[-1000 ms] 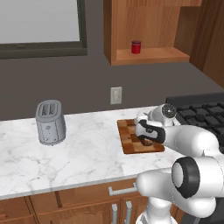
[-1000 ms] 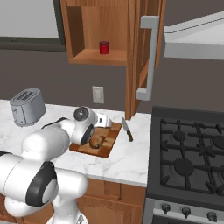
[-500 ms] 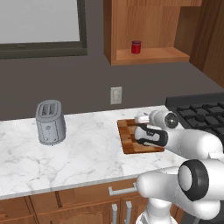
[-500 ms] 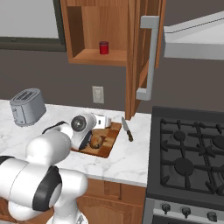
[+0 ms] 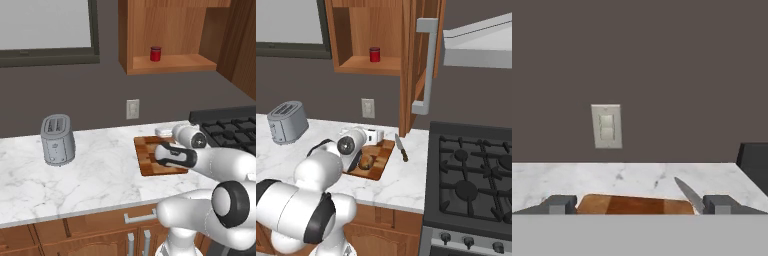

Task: Pick the bread, place it on the cutting board, pick the jam, place it on the counter, and close the cabinet.

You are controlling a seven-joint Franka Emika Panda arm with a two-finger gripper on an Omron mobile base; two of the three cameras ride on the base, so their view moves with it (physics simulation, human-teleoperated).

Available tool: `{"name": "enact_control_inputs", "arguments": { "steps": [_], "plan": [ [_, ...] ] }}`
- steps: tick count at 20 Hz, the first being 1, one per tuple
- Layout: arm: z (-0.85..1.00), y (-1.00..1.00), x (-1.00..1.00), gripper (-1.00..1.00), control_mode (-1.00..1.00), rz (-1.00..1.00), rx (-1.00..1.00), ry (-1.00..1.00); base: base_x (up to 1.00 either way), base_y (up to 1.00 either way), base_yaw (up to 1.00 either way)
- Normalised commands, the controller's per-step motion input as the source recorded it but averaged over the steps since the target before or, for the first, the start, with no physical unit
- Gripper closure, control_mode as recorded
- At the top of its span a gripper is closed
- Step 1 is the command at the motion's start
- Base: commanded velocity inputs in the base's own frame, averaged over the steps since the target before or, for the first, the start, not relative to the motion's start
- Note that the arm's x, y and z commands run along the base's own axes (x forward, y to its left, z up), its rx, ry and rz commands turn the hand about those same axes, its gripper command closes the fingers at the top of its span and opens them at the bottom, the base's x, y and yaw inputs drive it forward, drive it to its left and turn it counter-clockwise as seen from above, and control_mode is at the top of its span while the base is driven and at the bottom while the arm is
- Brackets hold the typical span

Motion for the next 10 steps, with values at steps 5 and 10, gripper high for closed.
{"name": "enact_control_inputs", "arguments": {
  "steps": [5,10],
  "plan": [
    [0.34,0.0,-0.1,-1.0,-1.0,0.0,0.0,-0.02,0.0,0.0,0.0],
    [0.42,0.0,-0.13,-1.0,-1.0,0.0,0.0,0.0,0.0,0.0,0.0]
  ]
}}
